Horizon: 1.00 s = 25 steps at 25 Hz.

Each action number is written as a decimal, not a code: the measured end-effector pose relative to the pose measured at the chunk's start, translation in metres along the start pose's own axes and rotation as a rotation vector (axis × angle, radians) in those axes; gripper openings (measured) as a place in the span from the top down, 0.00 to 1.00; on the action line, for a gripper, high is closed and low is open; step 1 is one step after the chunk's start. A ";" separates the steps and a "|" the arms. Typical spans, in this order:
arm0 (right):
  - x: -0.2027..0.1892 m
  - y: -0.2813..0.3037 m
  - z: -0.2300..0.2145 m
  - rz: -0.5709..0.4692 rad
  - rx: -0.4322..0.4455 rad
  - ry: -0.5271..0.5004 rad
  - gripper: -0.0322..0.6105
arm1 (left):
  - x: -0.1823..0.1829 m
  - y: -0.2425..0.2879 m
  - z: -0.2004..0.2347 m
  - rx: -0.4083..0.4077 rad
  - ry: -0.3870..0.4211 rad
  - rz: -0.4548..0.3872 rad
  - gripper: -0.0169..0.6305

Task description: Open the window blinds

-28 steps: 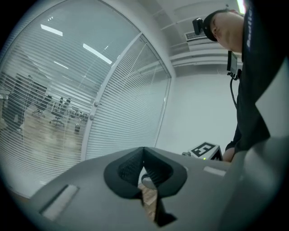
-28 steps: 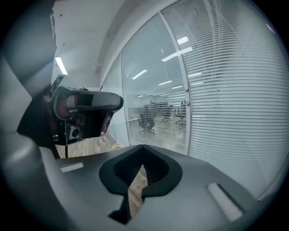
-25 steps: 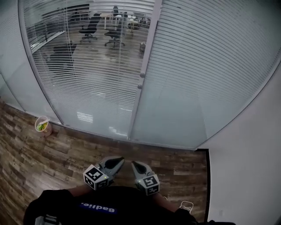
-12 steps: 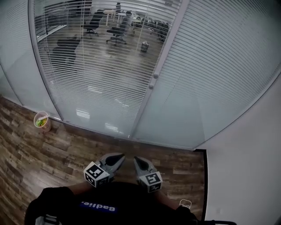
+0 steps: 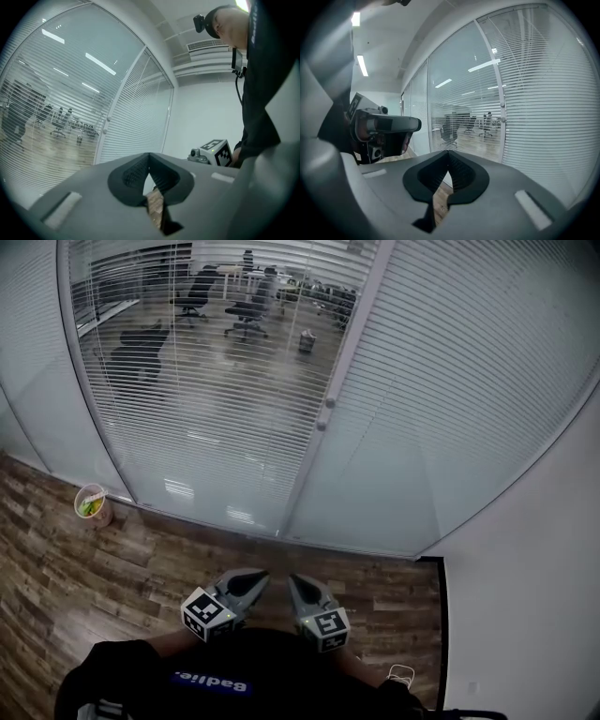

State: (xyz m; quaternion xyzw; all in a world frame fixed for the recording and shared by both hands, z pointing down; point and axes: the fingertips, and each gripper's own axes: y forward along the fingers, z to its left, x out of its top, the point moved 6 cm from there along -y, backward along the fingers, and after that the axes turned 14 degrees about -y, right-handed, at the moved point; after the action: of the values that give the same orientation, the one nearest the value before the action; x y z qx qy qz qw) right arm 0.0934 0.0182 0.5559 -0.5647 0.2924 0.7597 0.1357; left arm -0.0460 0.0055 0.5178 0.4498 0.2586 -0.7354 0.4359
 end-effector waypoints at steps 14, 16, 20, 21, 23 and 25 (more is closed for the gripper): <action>-0.003 -0.007 -0.004 0.019 -0.026 0.002 0.95 | -0.002 0.003 -0.009 0.001 0.015 0.004 0.98; -0.003 -0.007 -0.003 0.014 -0.016 0.008 0.95 | -0.002 0.003 -0.010 0.002 0.017 0.006 0.98; -0.003 -0.005 -0.004 0.006 -0.017 0.012 0.95 | -0.002 0.003 -0.009 0.004 0.022 0.007 0.97; -0.004 -0.005 -0.003 0.007 -0.017 0.015 0.95 | -0.002 0.003 -0.009 0.004 0.020 0.007 0.98; -0.005 -0.005 -0.003 0.013 -0.015 0.017 0.95 | -0.002 0.002 -0.010 0.004 0.016 0.004 0.98; -0.008 -0.006 -0.003 0.023 -0.018 0.015 0.95 | -0.003 0.002 -0.010 0.004 0.018 0.005 0.98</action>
State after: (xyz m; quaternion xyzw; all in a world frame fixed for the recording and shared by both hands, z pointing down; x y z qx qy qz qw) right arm 0.1011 0.0222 0.5612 -0.5682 0.2930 0.7595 0.1199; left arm -0.0396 0.0138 0.5158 0.4579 0.2600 -0.7308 0.4344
